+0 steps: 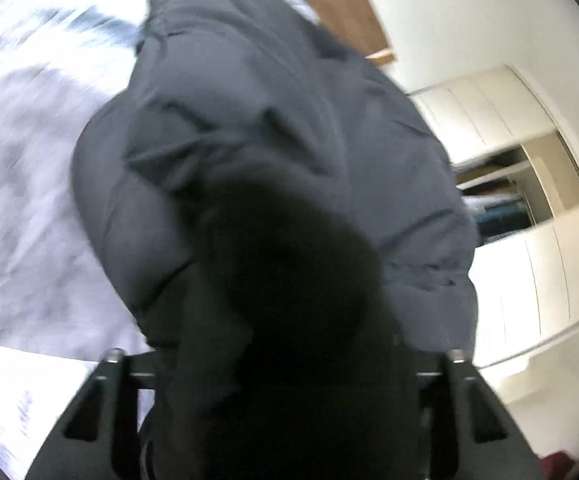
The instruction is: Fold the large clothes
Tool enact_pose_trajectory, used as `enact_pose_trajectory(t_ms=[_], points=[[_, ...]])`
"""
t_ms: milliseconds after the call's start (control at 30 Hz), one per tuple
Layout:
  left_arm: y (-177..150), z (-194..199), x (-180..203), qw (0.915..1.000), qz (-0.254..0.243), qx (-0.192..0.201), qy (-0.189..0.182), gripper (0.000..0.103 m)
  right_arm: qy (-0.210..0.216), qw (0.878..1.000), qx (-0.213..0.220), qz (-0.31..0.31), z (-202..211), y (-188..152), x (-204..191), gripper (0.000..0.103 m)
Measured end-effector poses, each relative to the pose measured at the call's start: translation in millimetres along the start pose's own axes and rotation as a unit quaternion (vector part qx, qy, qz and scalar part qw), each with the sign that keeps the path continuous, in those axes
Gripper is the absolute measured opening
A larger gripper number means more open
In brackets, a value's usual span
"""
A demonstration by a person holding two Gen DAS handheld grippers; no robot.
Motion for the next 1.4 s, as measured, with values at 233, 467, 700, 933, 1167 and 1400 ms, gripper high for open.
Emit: enact_pose_trajectory(t_ms=[233,467,700,933,1167,1400], points=[[-3.2,26.6,65.5,0.9979,-0.041,0.034,-0.035,0.029,0.001,0.996,0.033,0.08,27.3,14.7,-71.5,0.035],[-15.6,70.8,127.3,0.9941,-0.076,0.054,-0.055,0.029,0.005,0.987,0.071,0.141,75.2,25.1,-149.5,0.033],[-52.2,106.6,147.6,0.9925,-0.083,0.072,-0.053,0.029,0.014,0.984,0.087,0.157,109.1,6.0,-190.0,0.033],[-76.7,113.8,105.4,0.9956,-0.064,0.068,-0.01,0.029,0.001,0.988,0.072,0.135,85.2,-8.6,-178.3,0.033],[-75.4,71.6,23.8,0.9963,-0.029,0.048,0.066,0.03,-0.04,0.995,0.035,0.089,46.4,-31.3,-116.0,0.034],[-77.0,95.8,-35.4,0.9924,0.032,0.049,0.108,0.056,-0.111,0.992,0.023,0.062,51.8,-43.2,-65.7,0.062]])
Point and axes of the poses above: each gripper's, at about its wrist camera, not at the fingertips, and z roughly against the way its jaws point, x to its right, y to its top, the point moved 8 cm from there along -z, roughly the way its jaws point, and after that the axes turned 8 degrees about z, right-handed, at the moved point
